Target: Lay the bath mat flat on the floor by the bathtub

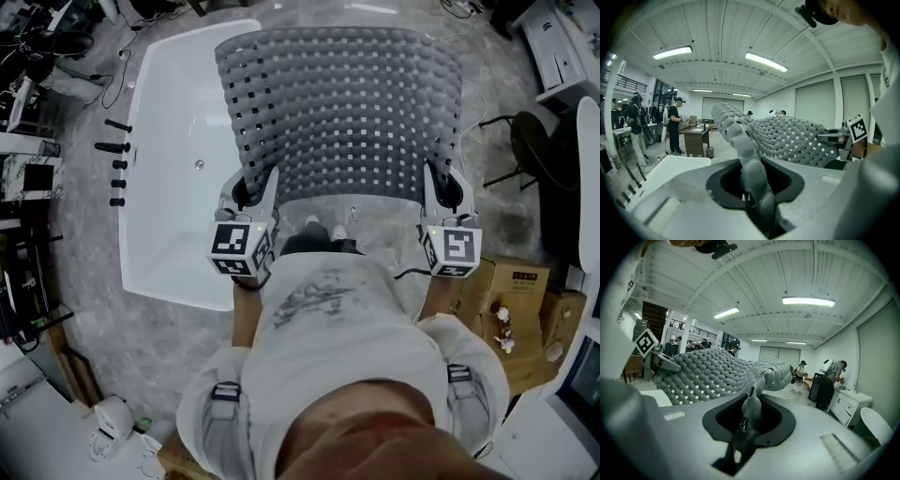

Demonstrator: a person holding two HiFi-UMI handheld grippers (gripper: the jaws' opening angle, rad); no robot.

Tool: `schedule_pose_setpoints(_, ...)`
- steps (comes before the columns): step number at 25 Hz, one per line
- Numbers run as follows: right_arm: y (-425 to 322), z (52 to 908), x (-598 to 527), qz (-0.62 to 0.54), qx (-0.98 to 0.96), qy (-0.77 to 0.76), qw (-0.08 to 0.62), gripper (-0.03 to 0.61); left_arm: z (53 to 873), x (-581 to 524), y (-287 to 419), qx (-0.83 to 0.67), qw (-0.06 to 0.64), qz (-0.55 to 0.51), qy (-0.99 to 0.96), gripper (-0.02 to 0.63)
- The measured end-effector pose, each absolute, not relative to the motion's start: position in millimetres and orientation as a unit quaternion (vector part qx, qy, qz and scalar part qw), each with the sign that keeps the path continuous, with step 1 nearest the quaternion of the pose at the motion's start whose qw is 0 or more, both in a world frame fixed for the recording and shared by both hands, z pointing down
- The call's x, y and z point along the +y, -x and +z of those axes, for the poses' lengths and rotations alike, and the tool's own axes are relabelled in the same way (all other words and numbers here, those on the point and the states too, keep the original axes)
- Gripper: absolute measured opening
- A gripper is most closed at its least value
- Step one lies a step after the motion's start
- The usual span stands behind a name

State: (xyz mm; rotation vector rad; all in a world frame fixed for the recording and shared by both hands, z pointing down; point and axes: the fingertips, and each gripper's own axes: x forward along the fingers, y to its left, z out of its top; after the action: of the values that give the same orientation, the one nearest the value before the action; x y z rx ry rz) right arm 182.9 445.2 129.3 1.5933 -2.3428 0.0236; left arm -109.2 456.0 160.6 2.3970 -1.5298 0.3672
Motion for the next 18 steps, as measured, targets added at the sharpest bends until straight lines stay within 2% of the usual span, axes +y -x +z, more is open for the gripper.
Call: schedule_pose_setpoints(18, -135, 149, 299, 0.009, -0.797, -0.576, 0.182, 0.058, 195, 296, 151, -0.497, 0.159, 0.114, -0.846, 0.106)
